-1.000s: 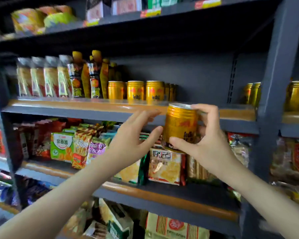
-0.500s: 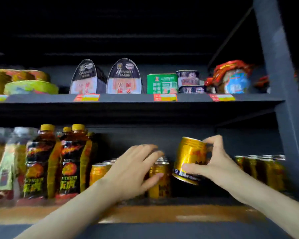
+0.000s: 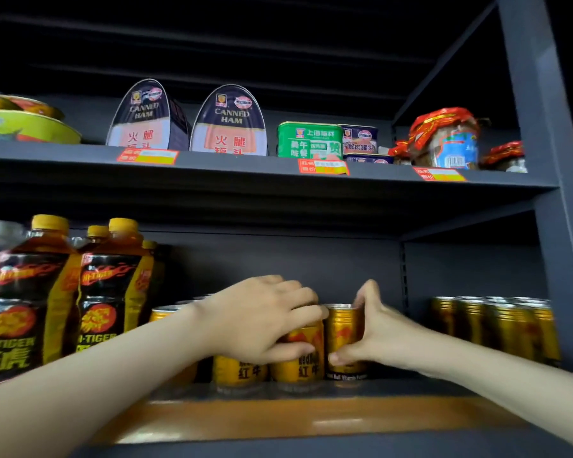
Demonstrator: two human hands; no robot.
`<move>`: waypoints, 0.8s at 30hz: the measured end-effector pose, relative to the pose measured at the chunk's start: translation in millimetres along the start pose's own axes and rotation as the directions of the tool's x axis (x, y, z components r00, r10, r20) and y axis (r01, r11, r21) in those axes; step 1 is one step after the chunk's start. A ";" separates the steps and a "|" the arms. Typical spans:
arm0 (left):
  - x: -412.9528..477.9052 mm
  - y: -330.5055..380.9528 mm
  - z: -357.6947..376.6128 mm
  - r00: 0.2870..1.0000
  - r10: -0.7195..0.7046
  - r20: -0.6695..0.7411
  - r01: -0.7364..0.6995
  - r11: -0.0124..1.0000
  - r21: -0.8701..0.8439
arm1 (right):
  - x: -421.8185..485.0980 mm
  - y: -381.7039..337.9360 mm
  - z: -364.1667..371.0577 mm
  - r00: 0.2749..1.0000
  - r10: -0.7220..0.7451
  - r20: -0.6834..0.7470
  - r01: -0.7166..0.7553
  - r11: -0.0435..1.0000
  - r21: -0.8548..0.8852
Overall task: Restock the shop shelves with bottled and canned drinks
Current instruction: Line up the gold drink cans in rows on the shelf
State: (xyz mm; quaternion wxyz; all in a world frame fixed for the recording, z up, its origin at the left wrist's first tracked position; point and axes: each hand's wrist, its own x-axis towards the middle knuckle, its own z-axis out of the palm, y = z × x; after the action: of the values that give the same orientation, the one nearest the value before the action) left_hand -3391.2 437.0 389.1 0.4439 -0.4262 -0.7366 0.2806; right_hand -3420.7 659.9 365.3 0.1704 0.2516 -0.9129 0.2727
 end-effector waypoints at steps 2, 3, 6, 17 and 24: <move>0.8 -0.7 0.7 1.000 -0.010 0.002 0.010 1.000 -0.017 | 3.0 1.3 -7.4 0.994 -0.066 0.087 0.070 0.996 -0.050; 0.9 -1.0 0.9 1.000 -0.016 0.007 0.016 1.000 -0.025 | 4.7 2.1 -11.9 0.983 -0.111 0.147 0.118 0.992 -0.045; 0.2 -2.3 -0.4 0.999 -0.042 0.022 0.043 0.998 -0.048 | 9.7 8.5 -19.5 0.938 -0.226 0.264 0.238 0.971 -0.013; 26.2 -37.3 0.0 0.923 -0.277 0.268 0.354 0.884 -0.304 | 56.6 46.2 -27.3 0.961 -0.214 0.176 0.242 0.957 -0.157; 29.7 -41.9 8.7 0.844 -0.230 0.485 0.455 0.786 -0.419 | 117.8 73.1 -4.3 0.983 -0.123 0.139 0.148 0.970 -0.191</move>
State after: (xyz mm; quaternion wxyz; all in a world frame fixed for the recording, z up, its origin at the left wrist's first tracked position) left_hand -3422.1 442.7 430.7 0.1925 -0.3168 -0.9263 0.0668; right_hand -3556.4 672.2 391.4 0.1552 0.3116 -0.9253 0.1506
